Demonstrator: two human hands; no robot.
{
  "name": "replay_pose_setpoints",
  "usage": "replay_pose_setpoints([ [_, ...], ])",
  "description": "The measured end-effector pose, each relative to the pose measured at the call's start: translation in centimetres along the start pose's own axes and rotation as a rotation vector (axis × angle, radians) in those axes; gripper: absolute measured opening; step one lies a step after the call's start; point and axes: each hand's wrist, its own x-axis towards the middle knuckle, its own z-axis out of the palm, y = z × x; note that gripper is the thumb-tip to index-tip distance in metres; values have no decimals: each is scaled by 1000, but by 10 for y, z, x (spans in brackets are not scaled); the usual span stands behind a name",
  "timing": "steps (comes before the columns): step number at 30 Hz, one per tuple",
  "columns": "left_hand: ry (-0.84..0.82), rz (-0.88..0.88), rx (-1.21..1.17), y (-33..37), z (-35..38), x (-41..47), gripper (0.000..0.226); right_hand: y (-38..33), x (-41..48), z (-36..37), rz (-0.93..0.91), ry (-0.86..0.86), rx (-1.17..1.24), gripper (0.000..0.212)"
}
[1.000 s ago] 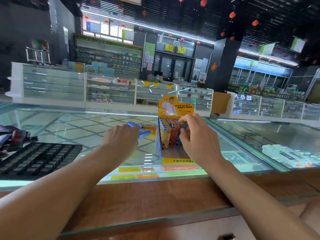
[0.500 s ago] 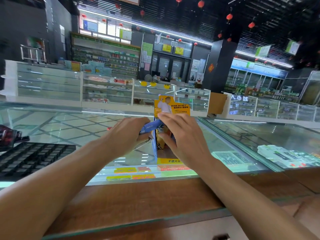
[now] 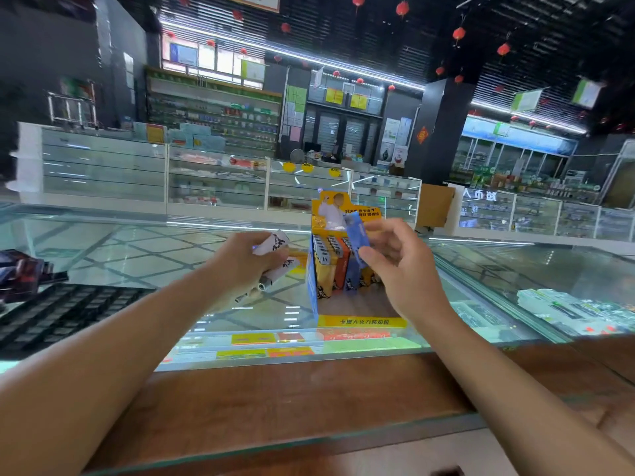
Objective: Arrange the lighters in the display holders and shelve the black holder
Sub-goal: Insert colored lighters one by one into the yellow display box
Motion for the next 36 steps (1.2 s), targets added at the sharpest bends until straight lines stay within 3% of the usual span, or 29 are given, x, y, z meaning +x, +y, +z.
replay_pose_setpoints([
  [2,-3,-71,-85,0,-1,-2,14,4,1,-5,33,-47,13,54],
  [4,-13,-131,-219,1,0,-3,17,5,1,-8,35,-68,5,60],
  [7,-43,-232,-420,6,3,-5,18,6,2,-9,21,20,-35,46],
  [10,-87,-263,-469,6,5,-7,23,10,3,-12,11,120,-116,38],
  [18,-117,-317,-534,2,4,-8,30,15,1,-11,28,27,-200,39],
  [24,-202,-347,-514,7,1,-10,20,17,2,-10,26,2,-192,32],
  [33,-216,-384,-572,15,1,-12,17,11,-1,-3,13,-30,-94,16],
  [36,-171,-386,-467,17,1,-14,13,13,-2,-3,-19,-20,-153,12],
])
